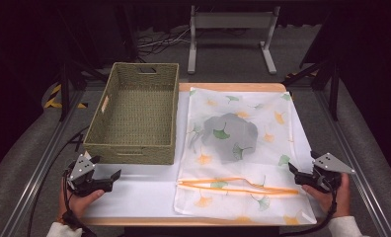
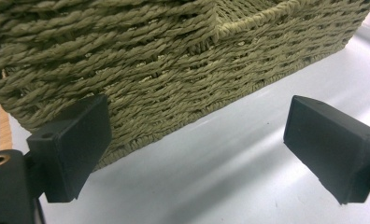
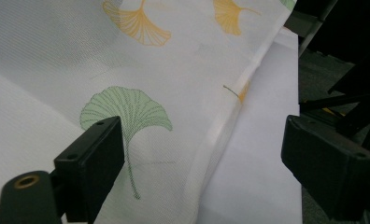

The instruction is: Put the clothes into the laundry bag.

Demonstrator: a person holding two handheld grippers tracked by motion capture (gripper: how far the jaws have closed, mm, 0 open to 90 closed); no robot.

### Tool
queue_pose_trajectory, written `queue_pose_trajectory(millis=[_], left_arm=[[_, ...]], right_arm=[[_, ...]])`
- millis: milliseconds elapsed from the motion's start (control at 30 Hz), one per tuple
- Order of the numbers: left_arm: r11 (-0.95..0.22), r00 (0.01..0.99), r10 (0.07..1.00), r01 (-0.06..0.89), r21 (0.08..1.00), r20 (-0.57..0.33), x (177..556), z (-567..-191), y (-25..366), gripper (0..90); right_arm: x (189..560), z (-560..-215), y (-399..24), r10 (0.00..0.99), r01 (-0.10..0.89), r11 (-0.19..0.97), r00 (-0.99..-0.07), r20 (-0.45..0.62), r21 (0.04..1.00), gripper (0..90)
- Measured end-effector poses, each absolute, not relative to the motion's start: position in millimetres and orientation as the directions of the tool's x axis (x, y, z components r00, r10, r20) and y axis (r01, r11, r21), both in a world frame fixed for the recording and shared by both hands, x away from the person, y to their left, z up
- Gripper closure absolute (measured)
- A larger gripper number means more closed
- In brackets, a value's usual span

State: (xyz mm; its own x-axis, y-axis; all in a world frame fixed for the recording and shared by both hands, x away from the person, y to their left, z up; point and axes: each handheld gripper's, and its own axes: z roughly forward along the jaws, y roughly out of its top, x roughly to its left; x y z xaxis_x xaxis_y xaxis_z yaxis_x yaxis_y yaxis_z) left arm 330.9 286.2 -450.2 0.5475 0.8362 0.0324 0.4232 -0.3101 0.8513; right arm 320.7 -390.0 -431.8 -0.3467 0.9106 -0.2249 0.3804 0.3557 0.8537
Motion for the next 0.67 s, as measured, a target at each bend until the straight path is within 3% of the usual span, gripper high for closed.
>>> queue_pose_trajectory(millis=[667], left_arm=[[-0.301, 0.544, 0.838, 0.42, 0.856, 0.028, 332.6, -448.7, 285.6, 8.0]], right_arm=[[319.3, -431.9, -383.1, 0.903, 0.371, 0.36, -0.368, -0.221, 0.856, 15.4]])
